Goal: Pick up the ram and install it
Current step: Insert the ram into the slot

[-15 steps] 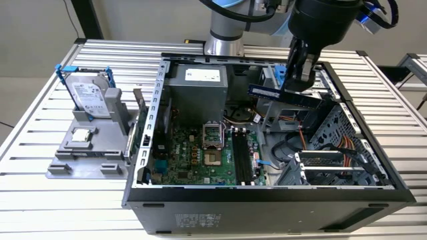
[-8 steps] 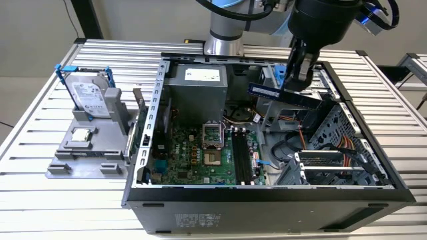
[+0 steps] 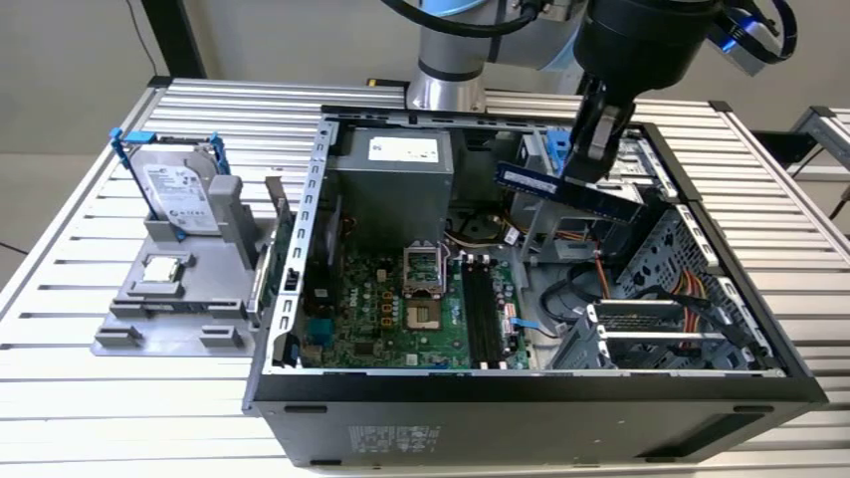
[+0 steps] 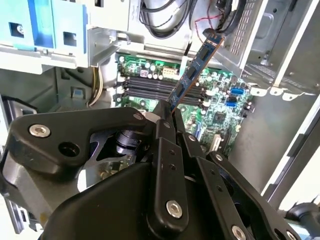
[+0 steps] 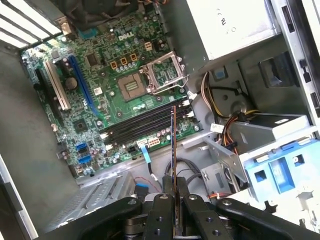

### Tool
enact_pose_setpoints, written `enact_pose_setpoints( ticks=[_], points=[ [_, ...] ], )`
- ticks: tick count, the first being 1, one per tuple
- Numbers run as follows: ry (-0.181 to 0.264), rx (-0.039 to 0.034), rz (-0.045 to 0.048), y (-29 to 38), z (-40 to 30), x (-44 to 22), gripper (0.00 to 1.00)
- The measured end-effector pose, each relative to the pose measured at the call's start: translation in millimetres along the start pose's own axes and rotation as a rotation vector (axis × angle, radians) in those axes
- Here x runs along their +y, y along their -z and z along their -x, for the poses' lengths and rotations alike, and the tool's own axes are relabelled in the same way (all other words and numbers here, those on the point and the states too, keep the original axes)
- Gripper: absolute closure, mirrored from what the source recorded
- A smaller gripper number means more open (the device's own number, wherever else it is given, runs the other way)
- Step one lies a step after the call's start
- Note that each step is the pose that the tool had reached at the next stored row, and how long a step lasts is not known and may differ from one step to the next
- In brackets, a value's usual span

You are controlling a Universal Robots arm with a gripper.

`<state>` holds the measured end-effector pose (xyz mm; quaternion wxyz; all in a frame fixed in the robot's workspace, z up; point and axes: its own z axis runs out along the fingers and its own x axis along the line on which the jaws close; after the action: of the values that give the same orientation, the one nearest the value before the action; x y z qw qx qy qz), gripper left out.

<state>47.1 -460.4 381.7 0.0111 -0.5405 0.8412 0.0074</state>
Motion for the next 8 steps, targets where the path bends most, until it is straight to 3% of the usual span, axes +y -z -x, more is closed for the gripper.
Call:
enact_pose_setpoints(
  ticks=[8],
  points=[
    [-0.076,-0.0001,-0.0021,0.0,0.0,0.0,1.0]
  ],
)
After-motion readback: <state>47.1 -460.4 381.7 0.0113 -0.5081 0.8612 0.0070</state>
